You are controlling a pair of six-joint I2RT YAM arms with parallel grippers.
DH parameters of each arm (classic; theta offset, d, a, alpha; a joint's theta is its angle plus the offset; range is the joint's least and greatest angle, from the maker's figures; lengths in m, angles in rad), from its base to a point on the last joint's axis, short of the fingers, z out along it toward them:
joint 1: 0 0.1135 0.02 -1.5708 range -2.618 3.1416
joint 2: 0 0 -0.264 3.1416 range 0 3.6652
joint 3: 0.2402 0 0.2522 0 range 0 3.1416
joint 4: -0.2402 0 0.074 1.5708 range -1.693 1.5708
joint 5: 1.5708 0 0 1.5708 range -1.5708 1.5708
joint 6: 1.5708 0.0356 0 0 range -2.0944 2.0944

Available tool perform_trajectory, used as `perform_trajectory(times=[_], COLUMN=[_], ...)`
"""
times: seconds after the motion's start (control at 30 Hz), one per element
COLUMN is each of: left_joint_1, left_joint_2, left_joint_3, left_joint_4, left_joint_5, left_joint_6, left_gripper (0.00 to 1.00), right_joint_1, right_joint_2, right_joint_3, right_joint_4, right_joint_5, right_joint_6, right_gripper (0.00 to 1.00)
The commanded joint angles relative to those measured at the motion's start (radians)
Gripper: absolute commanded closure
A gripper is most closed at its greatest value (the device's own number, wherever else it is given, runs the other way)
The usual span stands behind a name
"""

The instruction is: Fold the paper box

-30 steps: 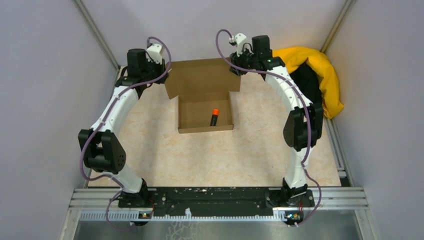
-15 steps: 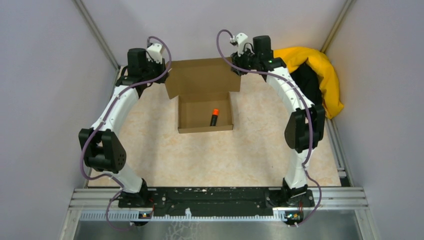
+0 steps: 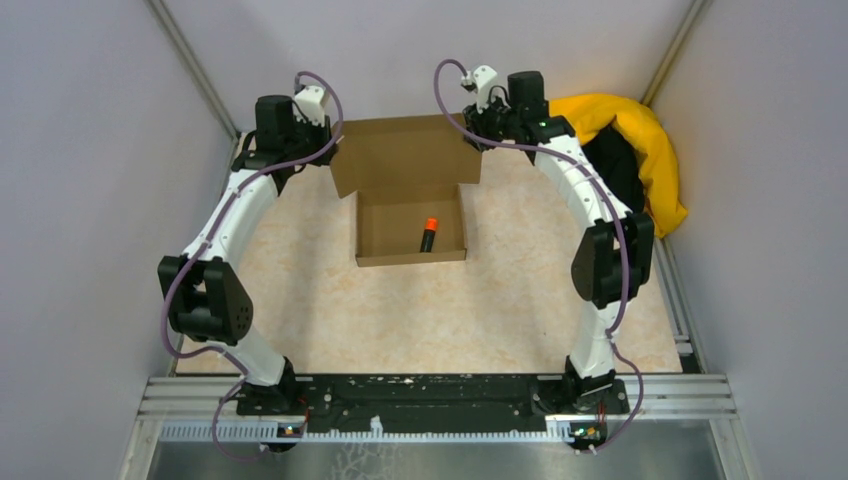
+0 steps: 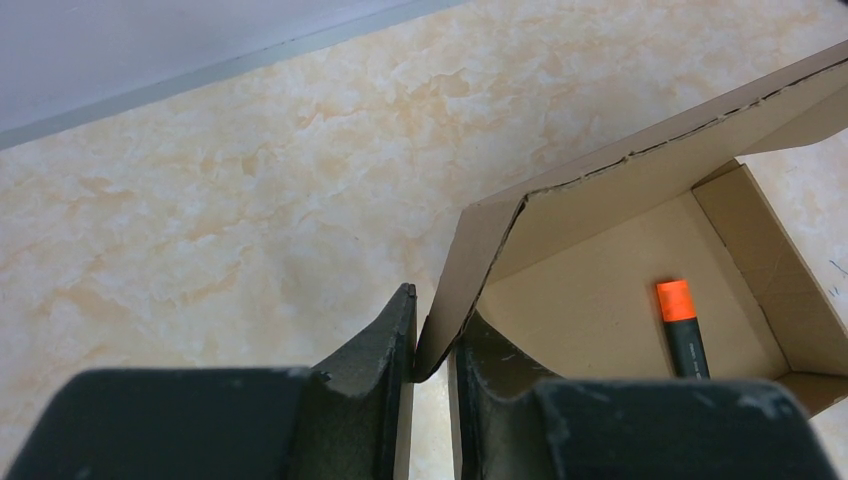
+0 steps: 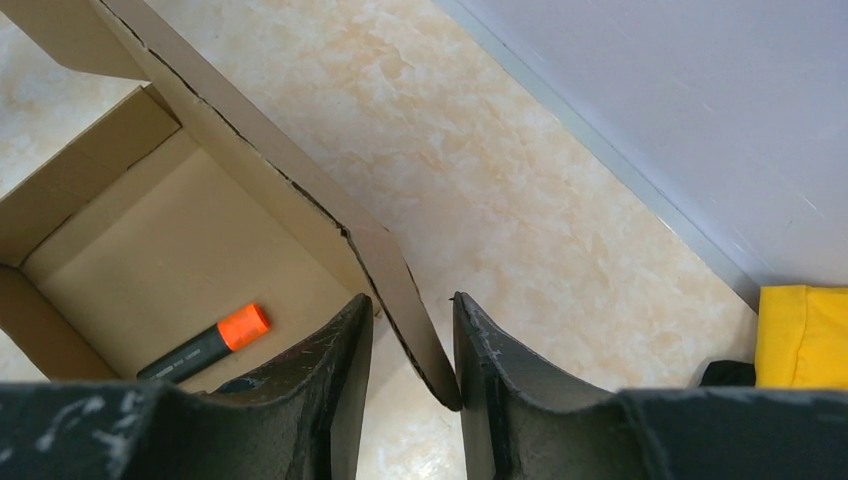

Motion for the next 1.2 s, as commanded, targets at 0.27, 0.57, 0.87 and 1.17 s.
perform_trajectory(times=[0.27, 0.57, 0.87, 1.17], left_joint_1=[-0.016, -0.034, -0.075, -0.153], left_joint_2=[0.031, 0.043, 0.065, 0.071], left_joint_3=[0.047, 0.044, 0.069, 0.066], left_joint_4=[0.004, 0.008, -0.01, -0.018], left_joint_5=[0.019, 0.006, -0.044, -0.142], left_joint_6=[-0.018, -0.023, -0.037, -0.068], left_gripper=[0.85, 0.88, 0.97, 1.0], right_joint_1=[-0.006, -0.006, 0.024, 0.098], right_joint_2=[-0.039, -0.039, -0.038, -0.035], right_joint_3=[-0.003, -0.003, 0.015, 0.024], right_joint_4=[0.027, 0.028, 0.012, -0.011], right_joint_5=[-0.001, -0.01, 0.035, 0.189], right_joint_6=[-0.015, -0.004, 0.013, 0.066], right_gripper=[0.75, 0.88, 0.93, 1.0])
